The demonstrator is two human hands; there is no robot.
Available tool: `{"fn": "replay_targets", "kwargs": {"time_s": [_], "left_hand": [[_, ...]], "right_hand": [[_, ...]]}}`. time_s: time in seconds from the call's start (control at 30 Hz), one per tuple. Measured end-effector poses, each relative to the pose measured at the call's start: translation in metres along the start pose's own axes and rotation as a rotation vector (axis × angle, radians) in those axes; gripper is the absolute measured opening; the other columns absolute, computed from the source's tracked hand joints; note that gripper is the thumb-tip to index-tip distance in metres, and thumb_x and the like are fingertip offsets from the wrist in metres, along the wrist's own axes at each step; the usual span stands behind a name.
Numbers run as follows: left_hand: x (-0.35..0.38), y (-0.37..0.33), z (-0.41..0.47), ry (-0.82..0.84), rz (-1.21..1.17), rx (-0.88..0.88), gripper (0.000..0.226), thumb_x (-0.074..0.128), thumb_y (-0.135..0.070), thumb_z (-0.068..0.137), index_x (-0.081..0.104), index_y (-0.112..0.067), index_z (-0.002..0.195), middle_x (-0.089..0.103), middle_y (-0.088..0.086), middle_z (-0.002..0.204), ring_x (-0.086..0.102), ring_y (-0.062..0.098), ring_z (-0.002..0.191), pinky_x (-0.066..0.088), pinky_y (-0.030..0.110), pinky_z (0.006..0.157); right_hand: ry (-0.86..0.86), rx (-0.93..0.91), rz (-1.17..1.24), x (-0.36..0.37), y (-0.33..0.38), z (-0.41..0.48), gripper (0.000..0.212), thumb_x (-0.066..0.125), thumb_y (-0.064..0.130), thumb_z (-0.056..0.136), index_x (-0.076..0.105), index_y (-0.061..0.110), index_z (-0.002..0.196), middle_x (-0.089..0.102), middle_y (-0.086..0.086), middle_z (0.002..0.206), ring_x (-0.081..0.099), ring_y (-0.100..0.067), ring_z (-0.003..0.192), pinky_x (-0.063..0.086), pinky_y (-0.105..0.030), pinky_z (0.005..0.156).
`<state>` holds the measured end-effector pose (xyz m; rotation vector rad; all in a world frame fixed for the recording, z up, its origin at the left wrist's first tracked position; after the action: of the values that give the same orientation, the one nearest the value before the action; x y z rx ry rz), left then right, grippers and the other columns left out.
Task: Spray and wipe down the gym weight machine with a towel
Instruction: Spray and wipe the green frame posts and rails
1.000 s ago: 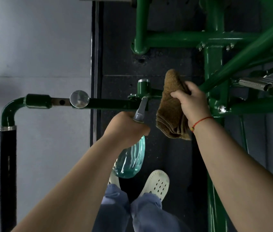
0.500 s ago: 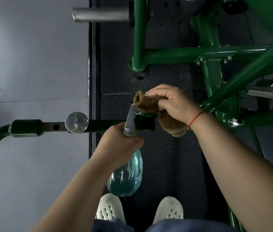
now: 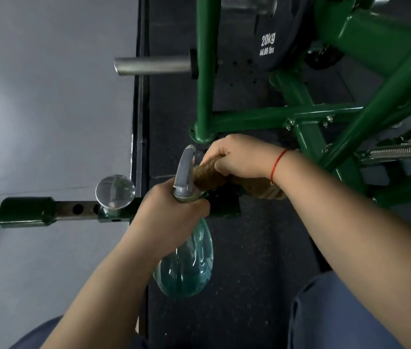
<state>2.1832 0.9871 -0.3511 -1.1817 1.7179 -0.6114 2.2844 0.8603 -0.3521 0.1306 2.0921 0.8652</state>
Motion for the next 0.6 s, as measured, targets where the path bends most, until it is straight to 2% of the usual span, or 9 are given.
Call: {"fn": "replay_targets", "kwargs": {"time_s": [0.1, 0.17, 0.23, 0.3, 0.37, 0.4, 0.47, 0.53, 0.6], "left_hand": [[-0.003, 0.000, -0.004, -0.017, 0.048, 0.048, 0.015, 0.074, -0.018, 0.077, 0.060, -0.016, 0.071, 0.050, -0.010, 0.045, 0.043, 0.011, 0.041, 0.036, 0.025, 0.046], [-0.004, -0.001, -0.008, -0.022, 0.045, 0.075, 0.019, 0.074, -0.016, 0.079, 0.057, -0.011, 0.072, 0.046, -0.009, 0.045, 0.040, 0.013, 0.043, 0.033, 0.027, 0.046], [-0.005, -0.001, -0.013, -0.033, 0.032, 0.091, 0.022, 0.074, -0.013, 0.080, 0.054, -0.002, 0.077, 0.044, -0.008, 0.047, 0.037, 0.014, 0.044, 0.031, 0.027, 0.044], [-0.004, -0.002, -0.016, -0.036, 0.031, 0.108, 0.023, 0.073, -0.013, 0.080, 0.052, -0.003, 0.077, 0.043, -0.009, 0.047, 0.036, 0.012, 0.044, 0.031, 0.025, 0.042], [-0.001, -0.004, -0.018, -0.040, 0.042, 0.116, 0.023, 0.071, -0.014, 0.080, 0.050, -0.012, 0.071, 0.043, -0.011, 0.045, 0.036, 0.011, 0.043, 0.032, 0.025, 0.043], [0.000, -0.004, -0.018, -0.048, 0.044, 0.116, 0.023, 0.071, -0.015, 0.079, 0.050, -0.015, 0.070, 0.044, -0.011, 0.044, 0.037, 0.011, 0.043, 0.034, 0.027, 0.044], [0.001, -0.006, -0.019, -0.065, 0.075, 0.134, 0.020, 0.070, -0.018, 0.078, 0.052, -0.022, 0.071, 0.049, -0.014, 0.045, 0.042, 0.009, 0.043, 0.038, 0.028, 0.048], [0.005, -0.011, -0.020, -0.070, 0.123, 0.161, 0.020, 0.070, -0.021, 0.079, 0.052, -0.026, 0.071, 0.053, -0.013, 0.048, 0.046, 0.010, 0.045, 0.040, 0.030, 0.049], [0.004, -0.011, -0.020, -0.087, 0.141, 0.168, 0.023, 0.070, -0.021, 0.079, 0.050, -0.027, 0.070, 0.052, -0.009, 0.052, 0.047, 0.015, 0.049, 0.040, 0.032, 0.051]], "right_hand": [[-0.026, 0.043, 0.032, -0.006, -0.009, -0.003, 0.028, 0.057, 0.013, 0.073, 0.078, 0.024, 0.087, 0.074, -0.004, 0.091, 0.066, -0.026, 0.091, 0.056, -0.044, 0.087], [-0.071, 0.071, 0.097, -0.013, -0.019, -0.010, 0.026, 0.057, 0.003, 0.079, 0.078, 0.012, 0.090, 0.072, -0.012, 0.086, 0.063, -0.026, 0.084, 0.053, -0.041, 0.084], [-0.153, 0.119, 0.216, -0.019, -0.032, -0.021, 0.025, 0.055, 0.001, 0.078, 0.077, 0.004, 0.089, 0.067, -0.009, 0.075, 0.057, -0.021, 0.077, 0.047, -0.036, 0.079], [-0.258, 0.136, 0.275, -0.025, -0.039, -0.031, 0.025, 0.057, 0.009, 0.071, 0.078, 0.013, 0.084, 0.067, 0.001, 0.074, 0.059, -0.020, 0.080, 0.050, -0.035, 0.079], [-0.379, 0.062, 0.111, -0.028, -0.032, -0.040, 0.026, 0.056, 0.022, 0.070, 0.077, 0.031, 0.083, 0.069, 0.011, 0.087, 0.061, -0.021, 0.092, 0.053, -0.041, 0.087], [-0.416, -0.009, -0.015, -0.025, -0.022, -0.046, 0.031, 0.055, 0.027, 0.071, 0.077, 0.035, 0.091, 0.068, 0.015, 0.097, 0.059, -0.020, 0.099, 0.051, -0.041, 0.091], [-0.382, -0.153, -0.176, -0.007, -0.004, -0.055, 0.045, 0.050, 0.035, 0.073, 0.074, 0.039, 0.111, 0.062, 0.020, 0.117, 0.051, -0.017, 0.111, 0.043, -0.038, 0.098], [-0.302, -0.197, -0.133, 0.003, -0.010, -0.062, 0.048, 0.053, 0.030, 0.075, 0.069, 0.043, 0.118, 0.056, 0.019, 0.127, 0.046, -0.016, 0.120, 0.035, -0.035, 0.103], [-0.231, -0.149, 0.110, 0.001, -0.029, -0.060, 0.050, 0.061, 0.008, 0.075, 0.068, 0.041, 0.111, 0.057, 0.009, 0.124, 0.050, -0.018, 0.121, 0.036, -0.034, 0.108]]}}
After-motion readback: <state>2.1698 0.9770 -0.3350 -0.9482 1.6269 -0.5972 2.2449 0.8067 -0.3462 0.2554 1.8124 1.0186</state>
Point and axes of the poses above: each hand's wrist, its own z-axis towards the middle knuckle, its own x-axis out of the palm, y = z × x, the point moved 8 cm from there along z, towards the middle knuckle
